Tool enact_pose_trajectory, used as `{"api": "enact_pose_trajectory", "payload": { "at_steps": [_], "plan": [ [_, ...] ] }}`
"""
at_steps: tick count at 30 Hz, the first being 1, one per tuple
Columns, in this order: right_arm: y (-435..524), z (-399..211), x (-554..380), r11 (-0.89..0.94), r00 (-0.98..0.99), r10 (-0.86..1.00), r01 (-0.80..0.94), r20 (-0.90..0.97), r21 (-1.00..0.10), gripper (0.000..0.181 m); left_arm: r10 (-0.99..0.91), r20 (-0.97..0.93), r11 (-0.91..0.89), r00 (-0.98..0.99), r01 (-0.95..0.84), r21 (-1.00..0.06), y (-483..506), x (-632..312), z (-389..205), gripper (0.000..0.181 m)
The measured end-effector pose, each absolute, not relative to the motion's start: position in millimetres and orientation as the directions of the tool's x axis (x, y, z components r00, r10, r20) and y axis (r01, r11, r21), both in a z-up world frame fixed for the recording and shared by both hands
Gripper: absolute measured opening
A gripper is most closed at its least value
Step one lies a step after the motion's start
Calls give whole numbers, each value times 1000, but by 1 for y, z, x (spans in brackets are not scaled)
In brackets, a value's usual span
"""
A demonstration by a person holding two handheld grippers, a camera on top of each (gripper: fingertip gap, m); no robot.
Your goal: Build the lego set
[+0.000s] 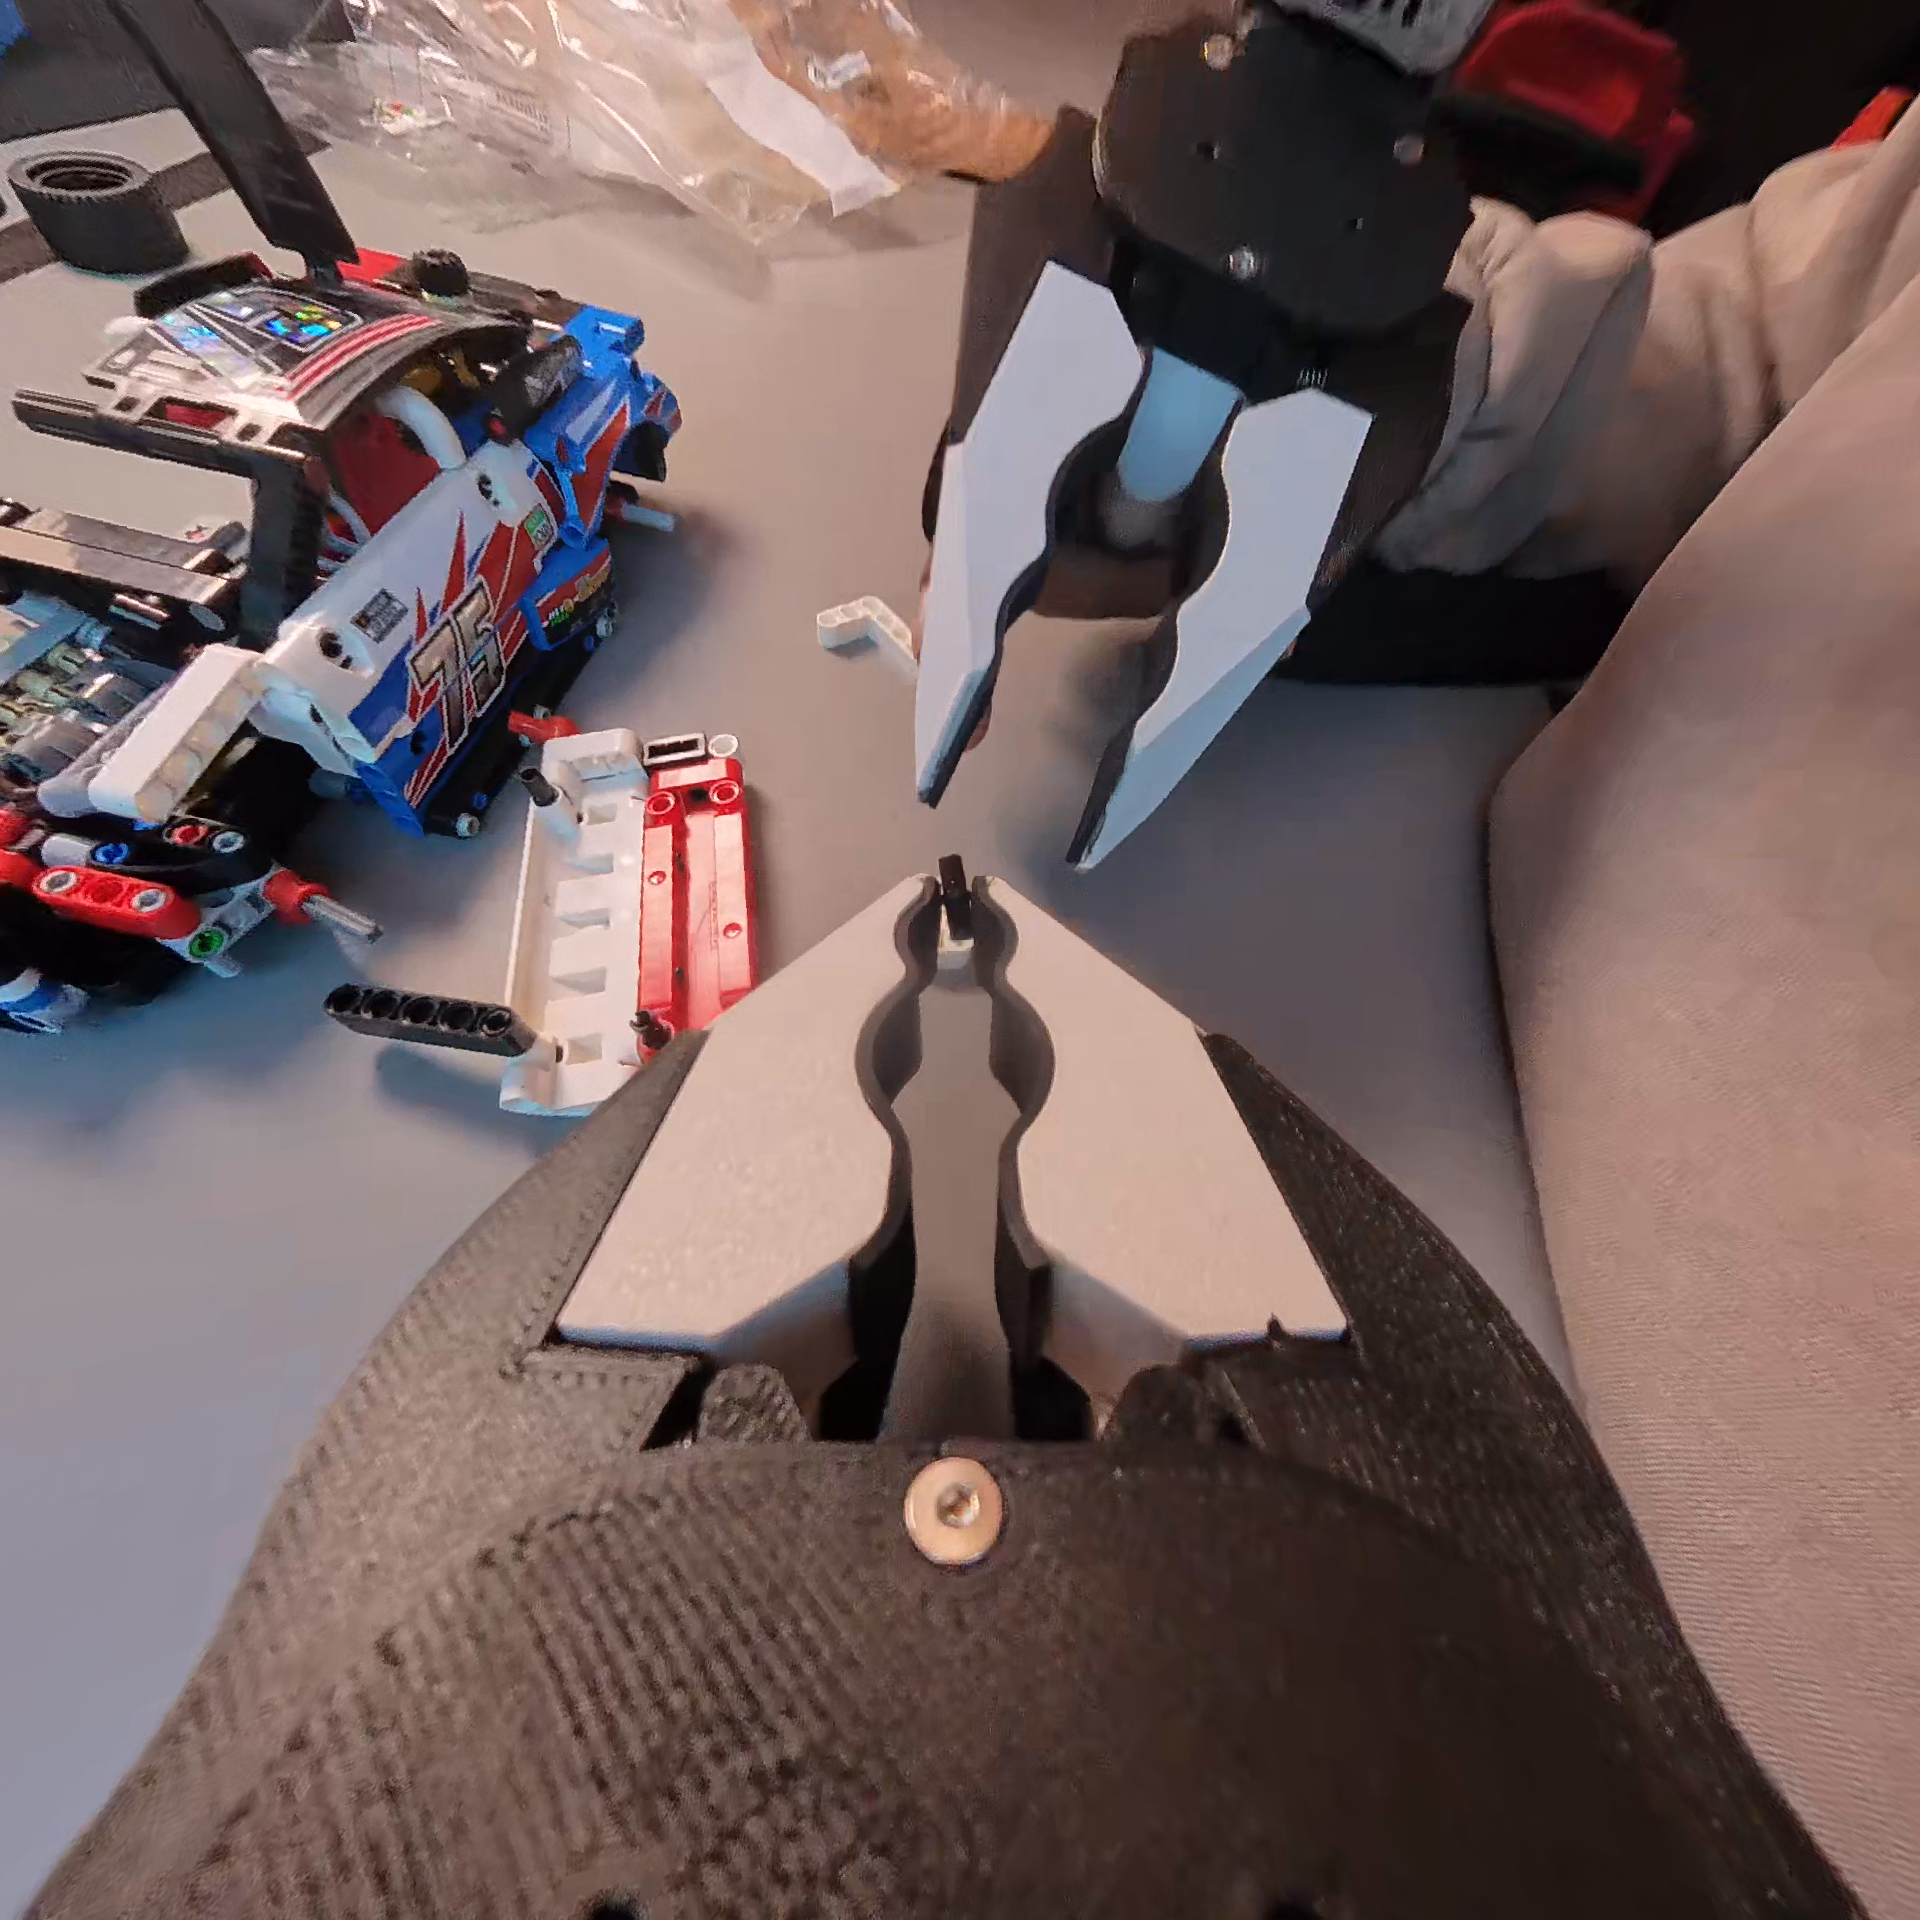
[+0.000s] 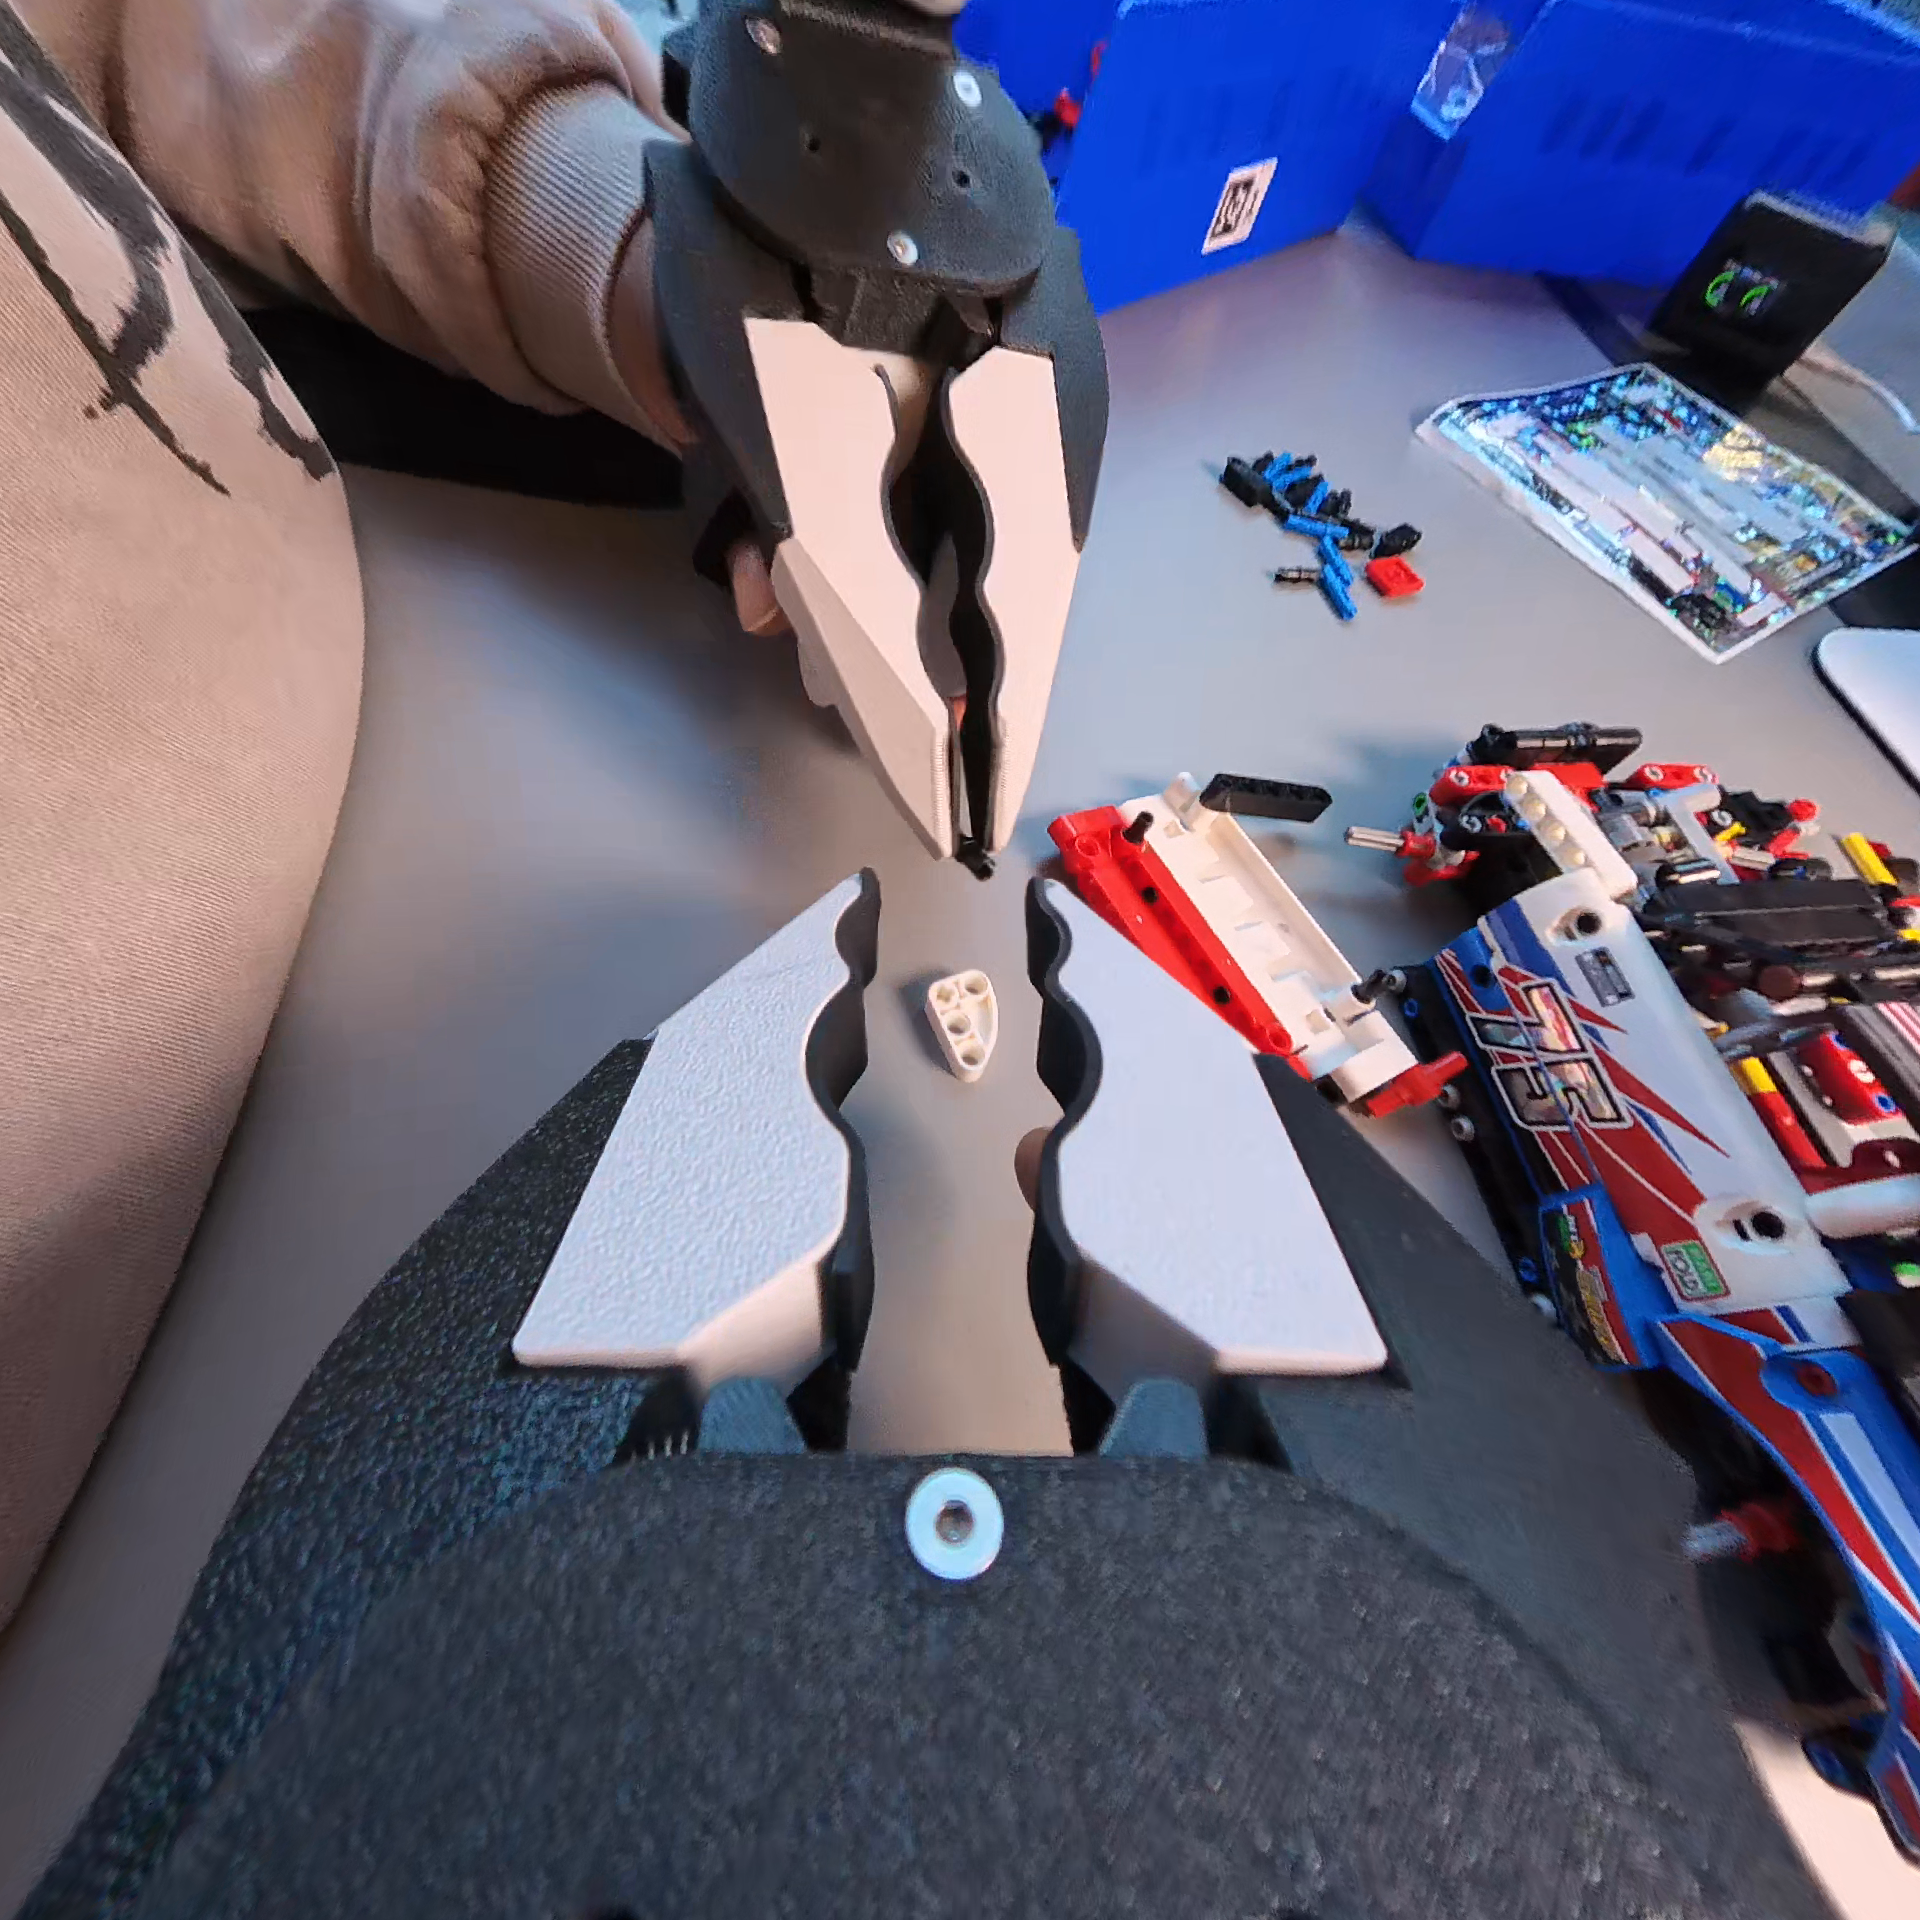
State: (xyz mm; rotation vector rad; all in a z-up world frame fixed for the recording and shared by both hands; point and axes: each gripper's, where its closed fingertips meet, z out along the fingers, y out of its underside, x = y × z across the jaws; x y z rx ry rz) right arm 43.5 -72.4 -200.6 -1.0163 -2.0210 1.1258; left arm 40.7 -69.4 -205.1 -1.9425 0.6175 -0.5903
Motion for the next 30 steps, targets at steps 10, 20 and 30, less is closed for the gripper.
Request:
{"api": "enact_pose_trajectory", "payload": {
  "at_steps": [10, 20, 30],
  "plan": [
    [-63, -175, 38, 230, -449, 887, 226, 108, -947, 4, -604, 389, -452, 695, 104, -886, -65, 32, -187, 3],
    [-71, -169, 40, 207, -473, 876, 190, 95, -960, 11, -604, 504, -489, 617, 212, -846, -67, 35, -179, 3],
    [-73, -173, 40, 222, -476, 873, 201, 103, -954, 12, -587, 557, -509, 588, 266, -818, -66, 33, -177, 3]
  ]
}}
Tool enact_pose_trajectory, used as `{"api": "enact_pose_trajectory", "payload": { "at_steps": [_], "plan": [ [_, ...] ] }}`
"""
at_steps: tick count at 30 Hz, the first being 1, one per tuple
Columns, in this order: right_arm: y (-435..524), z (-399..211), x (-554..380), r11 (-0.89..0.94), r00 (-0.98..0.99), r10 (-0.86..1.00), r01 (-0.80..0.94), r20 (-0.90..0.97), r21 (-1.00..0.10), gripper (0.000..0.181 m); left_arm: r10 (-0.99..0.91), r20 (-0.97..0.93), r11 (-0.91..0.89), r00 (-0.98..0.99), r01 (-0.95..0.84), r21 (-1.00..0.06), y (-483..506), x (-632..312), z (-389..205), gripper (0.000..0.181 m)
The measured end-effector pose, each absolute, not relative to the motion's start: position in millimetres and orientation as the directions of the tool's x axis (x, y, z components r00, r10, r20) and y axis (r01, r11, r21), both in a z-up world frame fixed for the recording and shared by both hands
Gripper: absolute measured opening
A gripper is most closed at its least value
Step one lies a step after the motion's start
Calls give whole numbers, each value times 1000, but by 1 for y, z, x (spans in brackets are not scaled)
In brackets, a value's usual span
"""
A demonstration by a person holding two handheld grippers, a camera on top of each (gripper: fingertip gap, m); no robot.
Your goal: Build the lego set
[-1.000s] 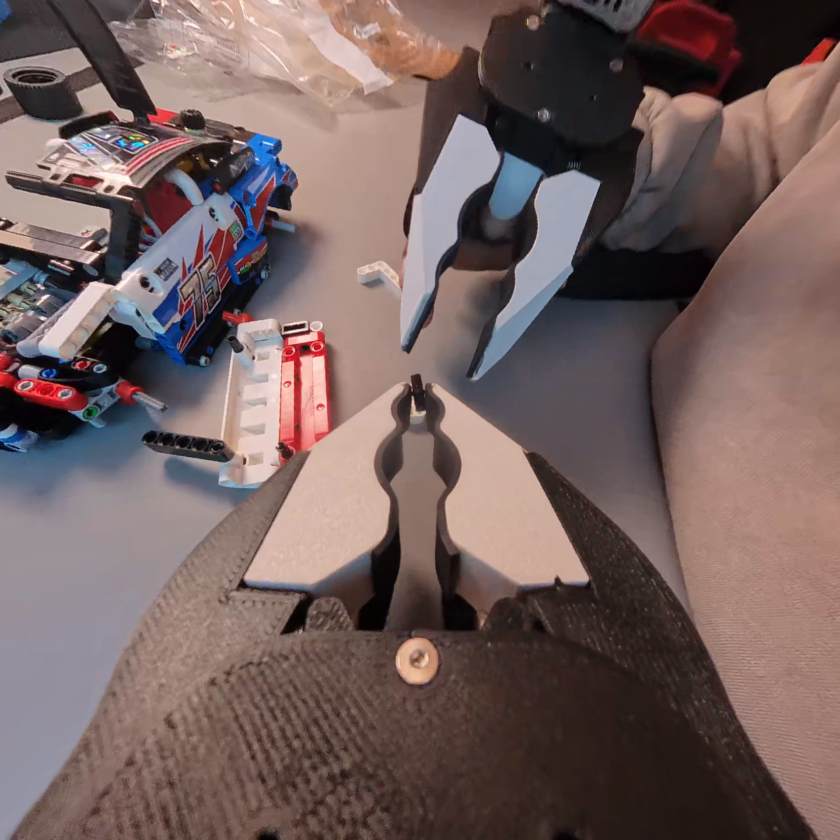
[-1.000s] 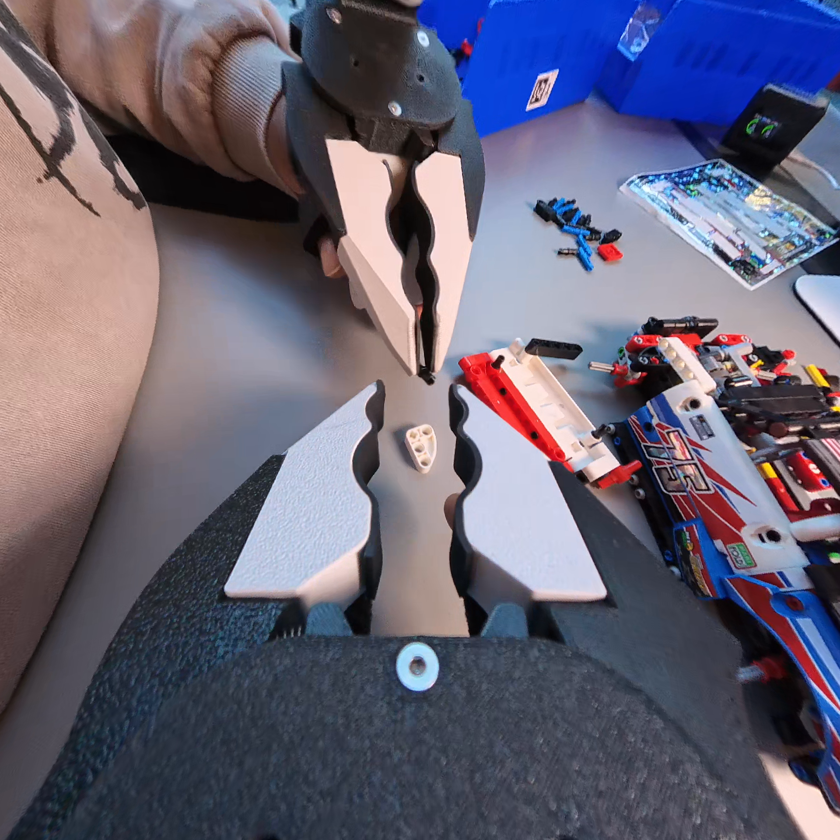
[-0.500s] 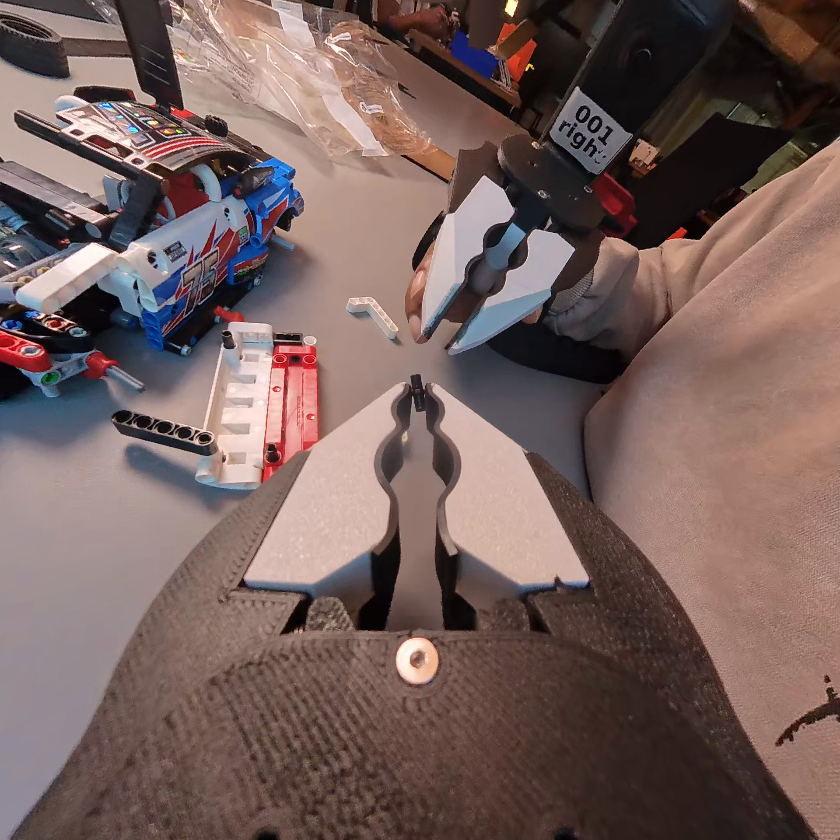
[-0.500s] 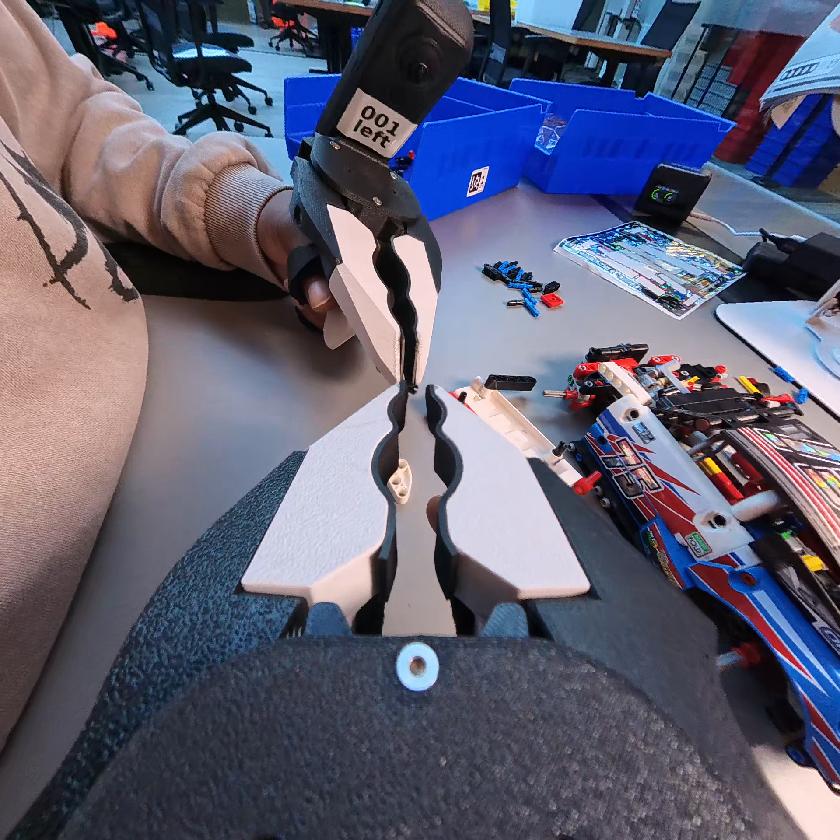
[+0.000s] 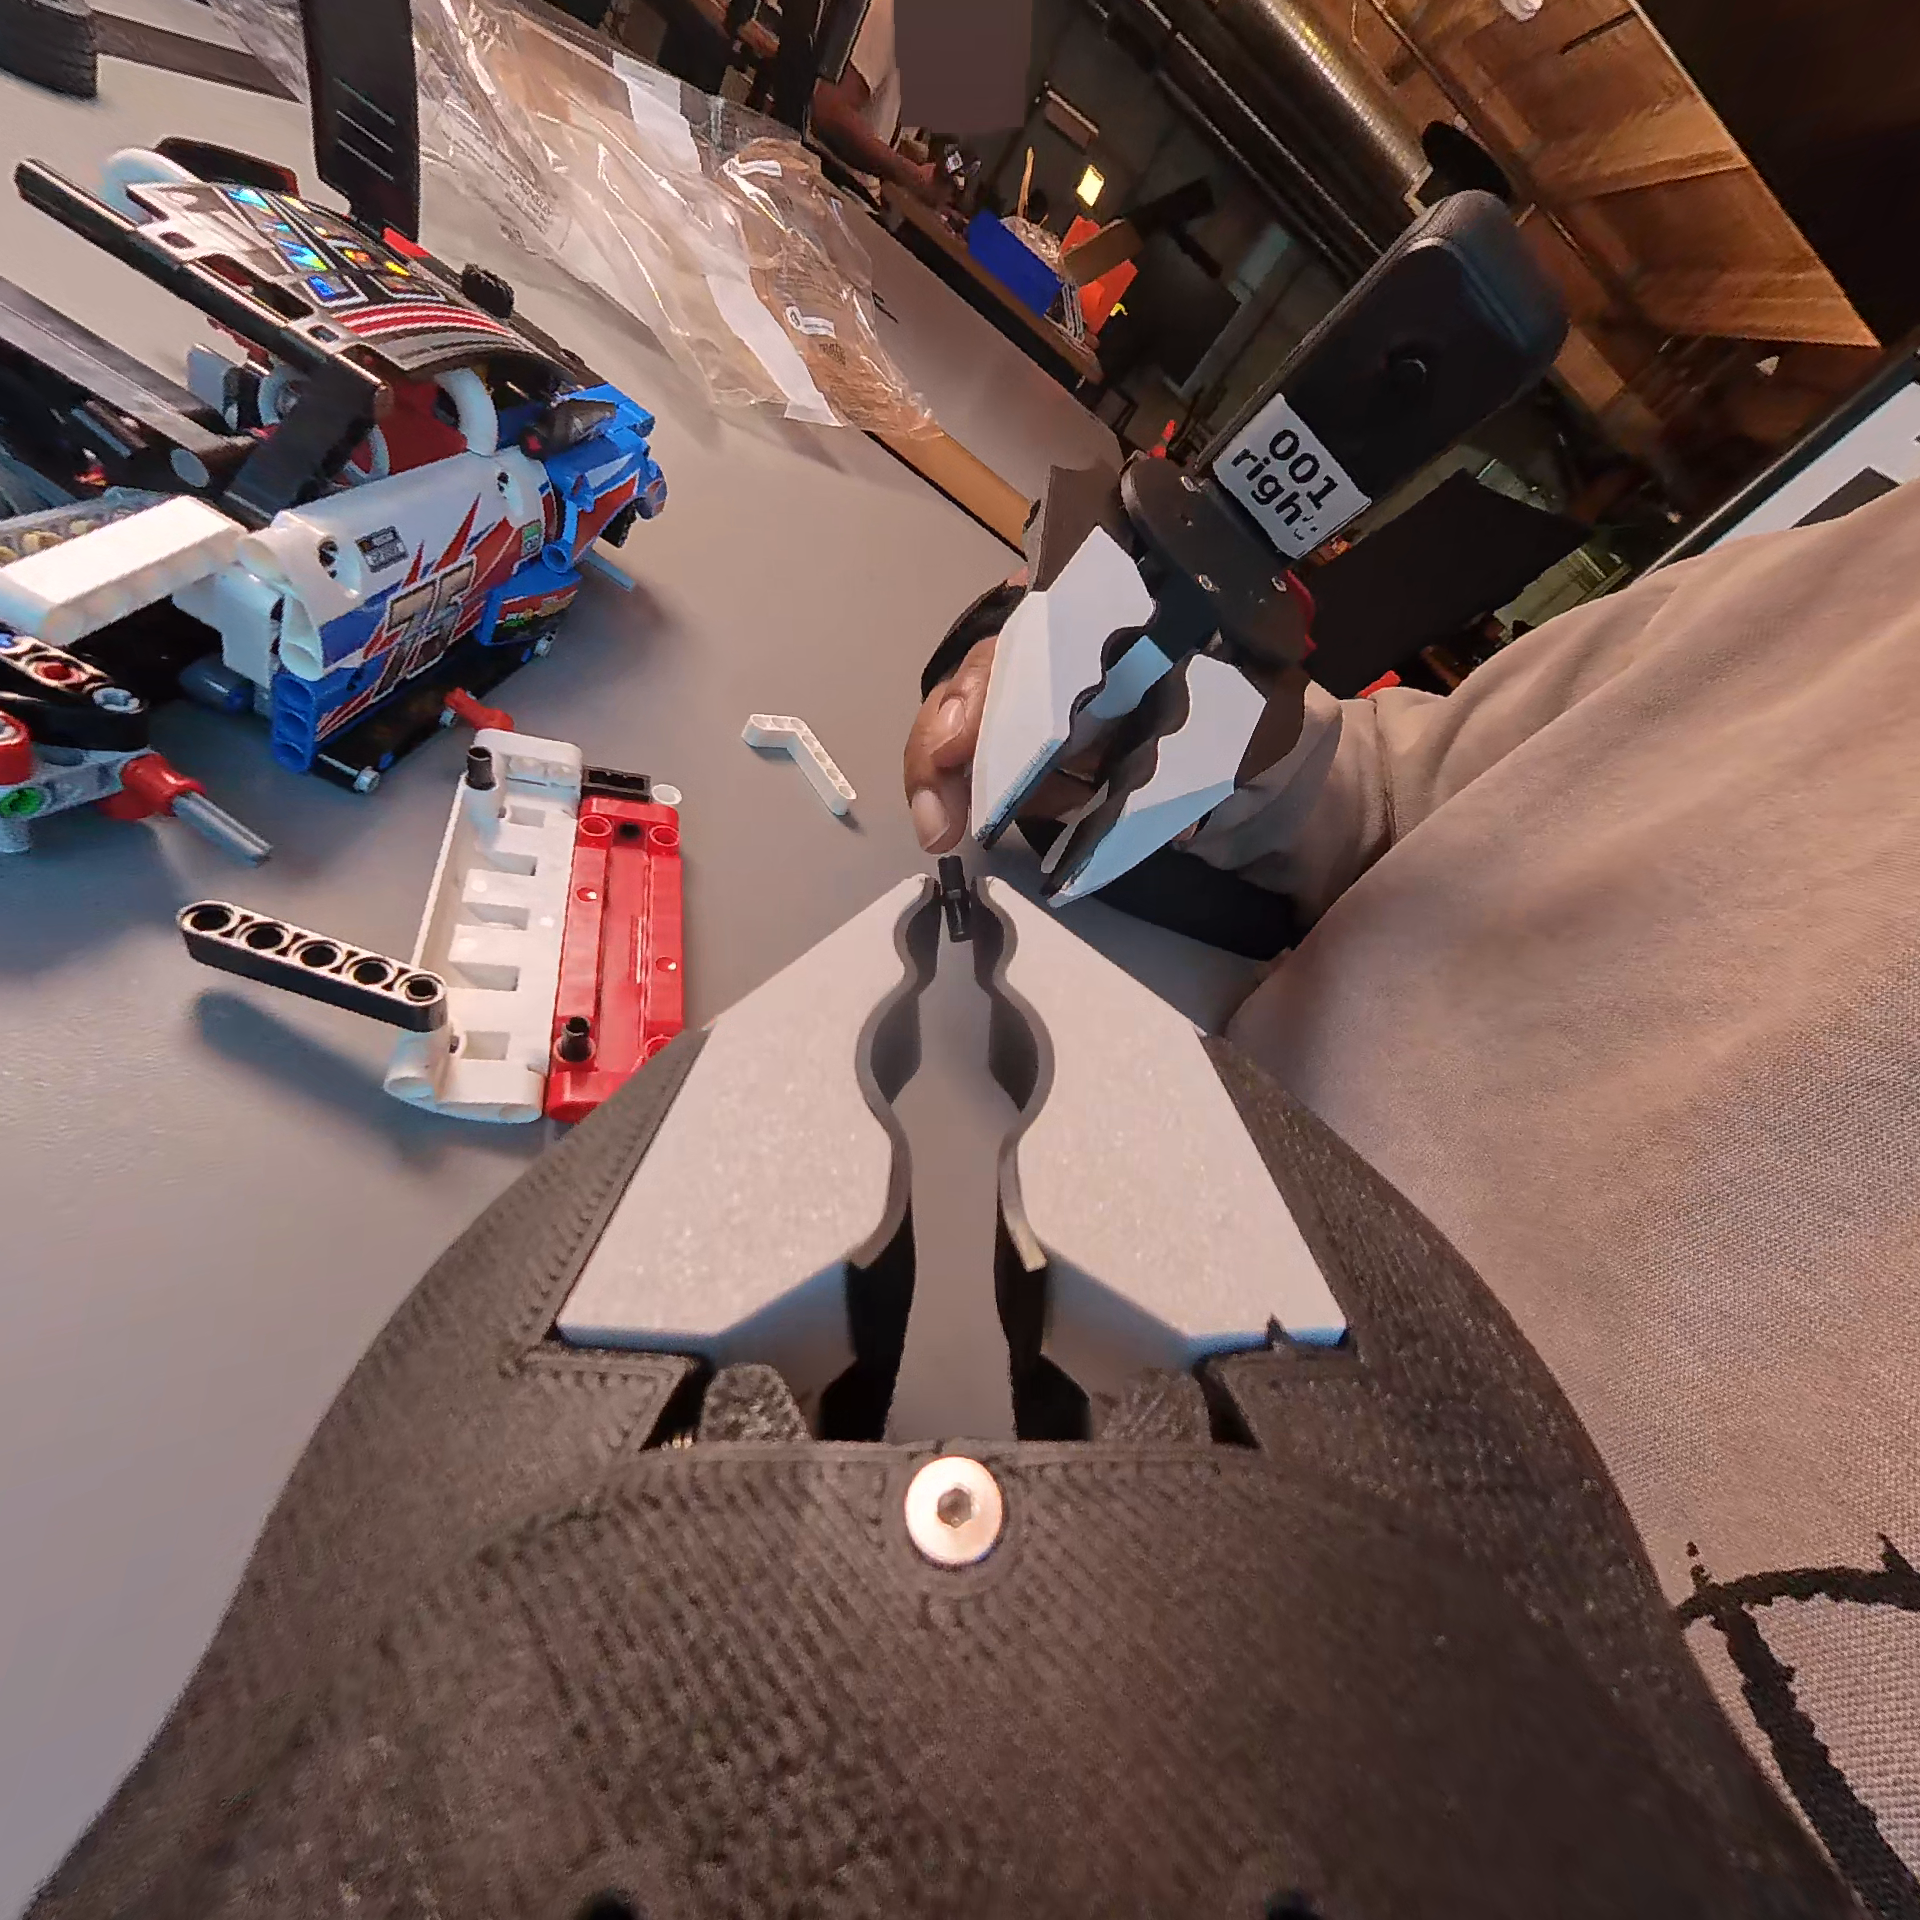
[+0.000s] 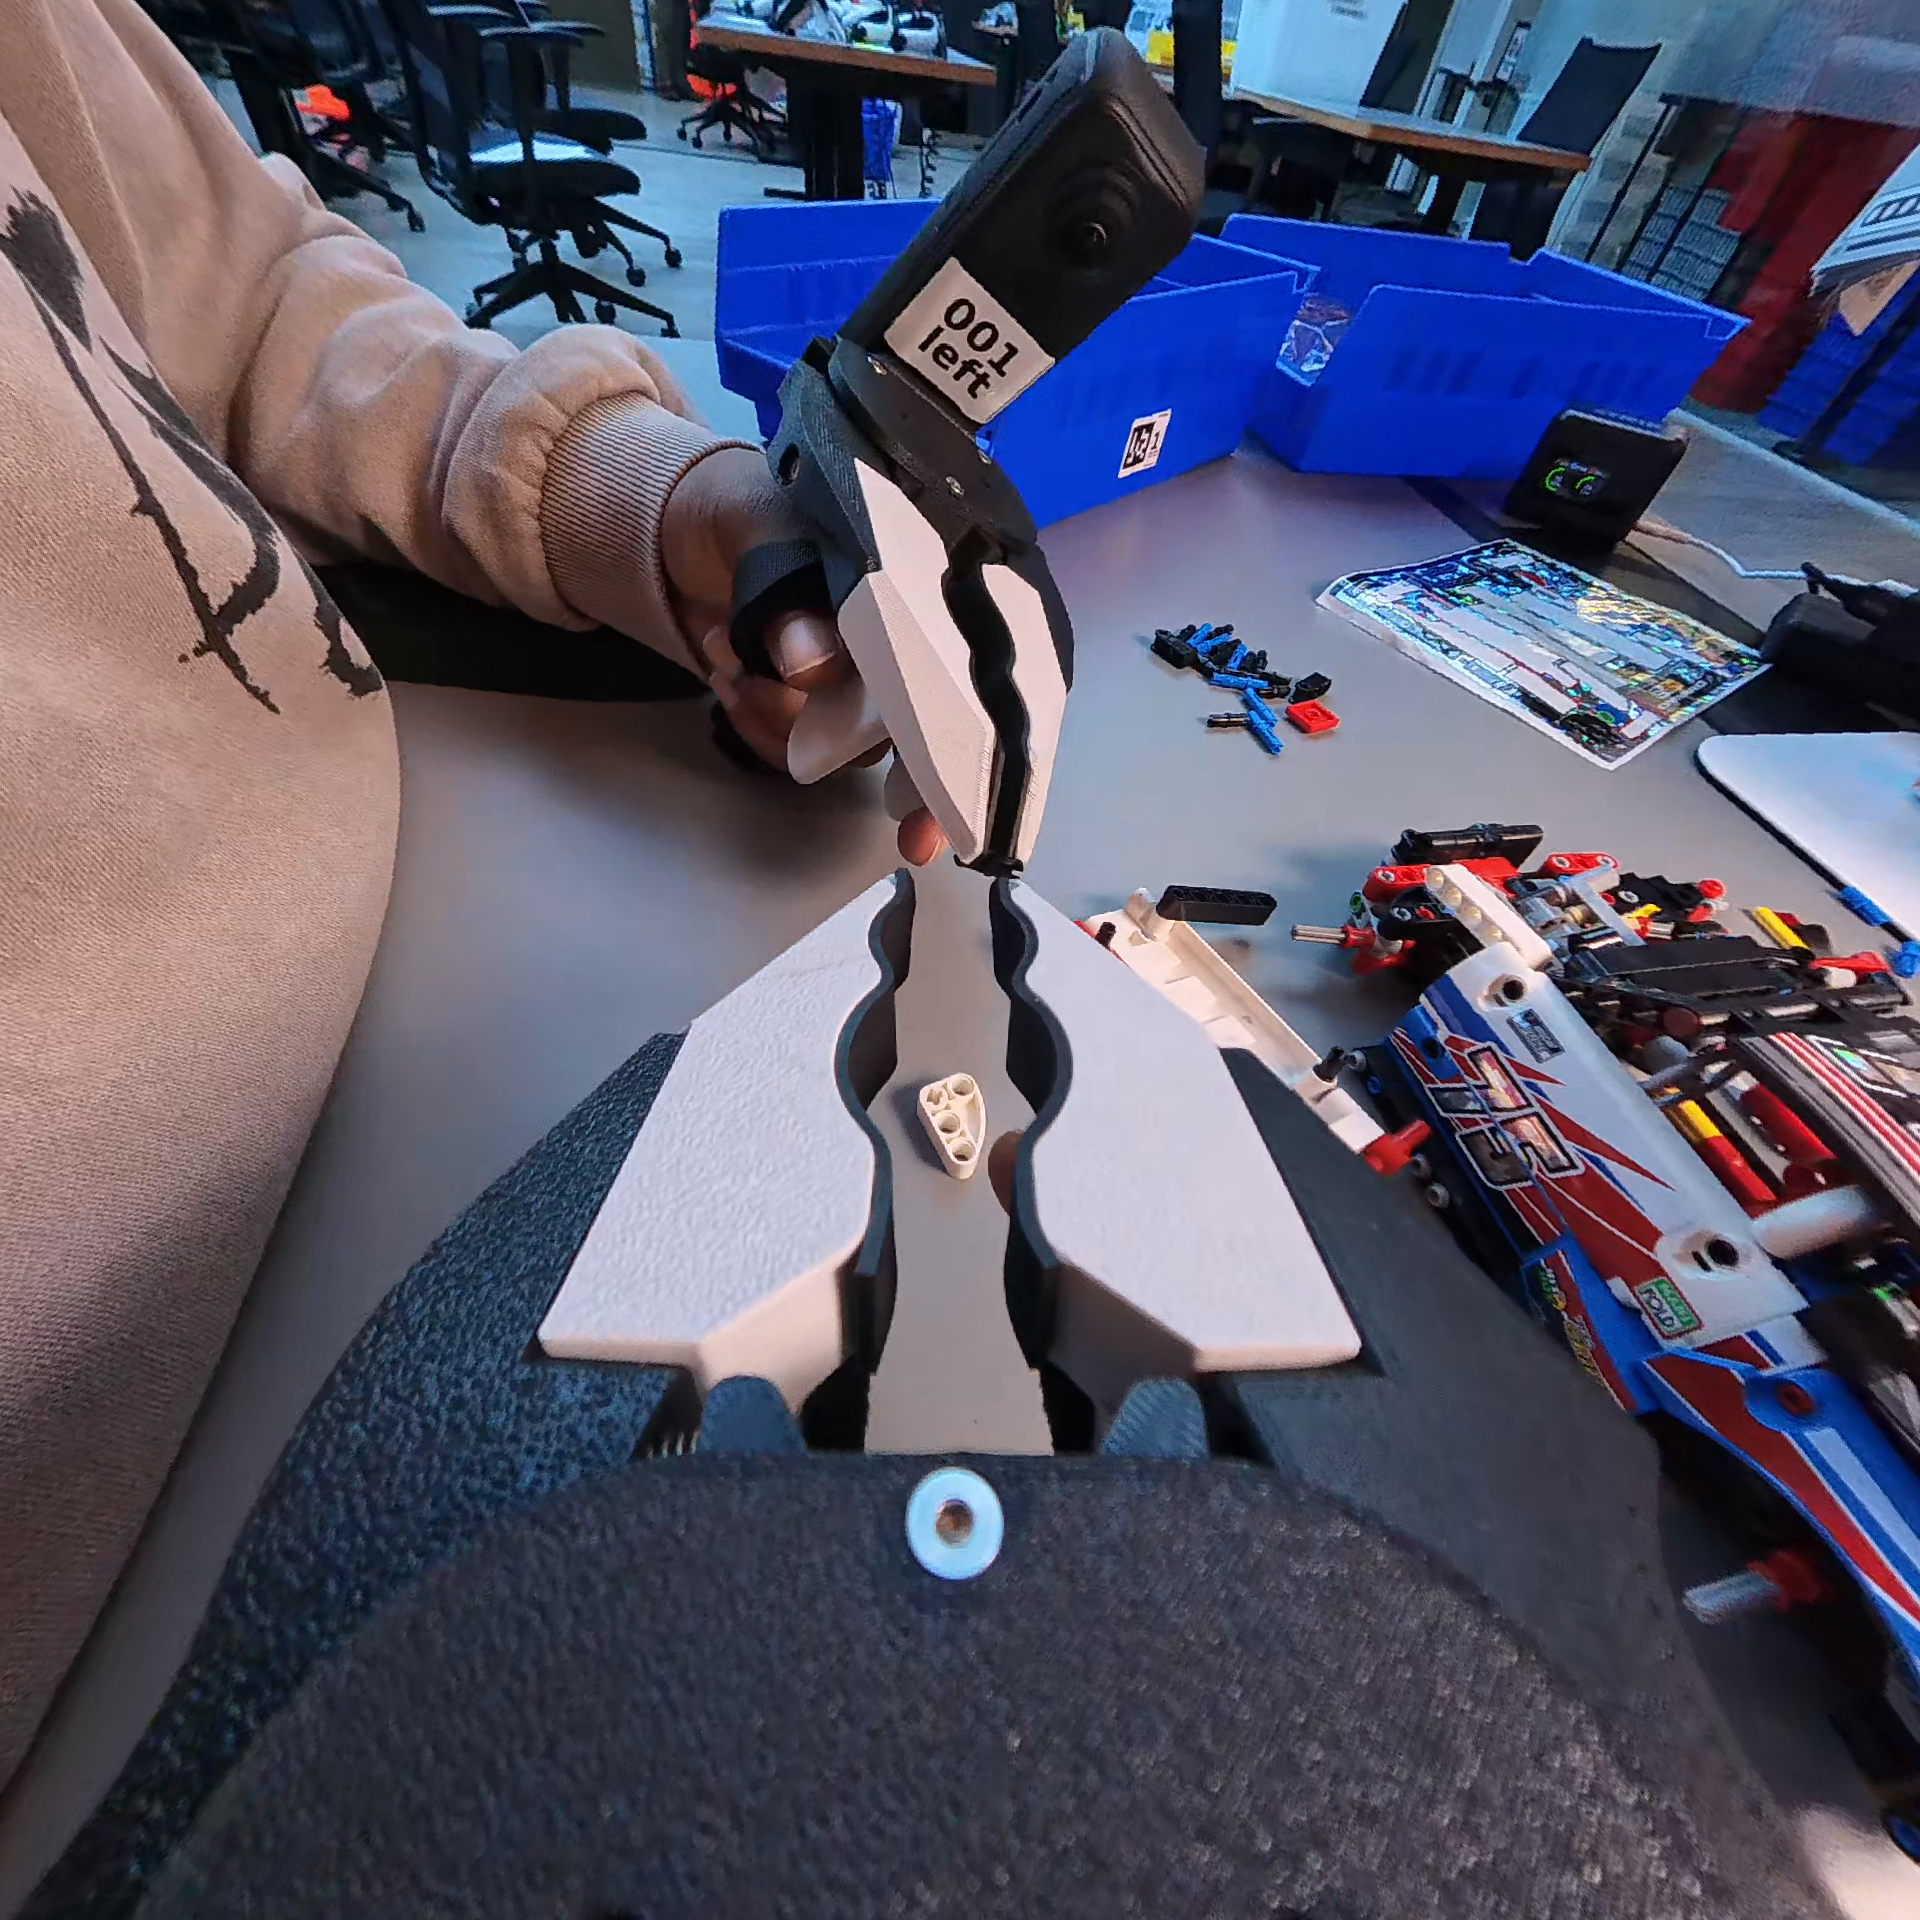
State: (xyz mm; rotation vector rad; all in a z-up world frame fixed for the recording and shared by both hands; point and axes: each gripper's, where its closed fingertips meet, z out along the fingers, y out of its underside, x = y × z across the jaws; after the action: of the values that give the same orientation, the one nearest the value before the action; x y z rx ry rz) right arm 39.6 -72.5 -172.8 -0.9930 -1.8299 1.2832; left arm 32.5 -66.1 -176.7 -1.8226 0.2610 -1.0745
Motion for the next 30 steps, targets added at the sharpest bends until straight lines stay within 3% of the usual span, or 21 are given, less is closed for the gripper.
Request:
{"api": "enact_pose_trajectory", "payload": {
  "at_steps": [11, 23, 30],
  "plan": [
    [-67, -178, 38, 255, -445, 885, 220, 136, -942, 11, -580, 568, -525, 584, 265, -809, -66, 34, -180, 3],
    [-56, -164, 34, 219, -368, 919, 173, 143, -960, 2, -534, 746, -556, 398, 500, -664, -61, 25, -162, 3],
    [-56, -166, 35, 226, -375, 916, 183, 144, -957, 5, -514, 753, -551, 412, 514, -657, -57, 20, -165, 3]
  ]
}}
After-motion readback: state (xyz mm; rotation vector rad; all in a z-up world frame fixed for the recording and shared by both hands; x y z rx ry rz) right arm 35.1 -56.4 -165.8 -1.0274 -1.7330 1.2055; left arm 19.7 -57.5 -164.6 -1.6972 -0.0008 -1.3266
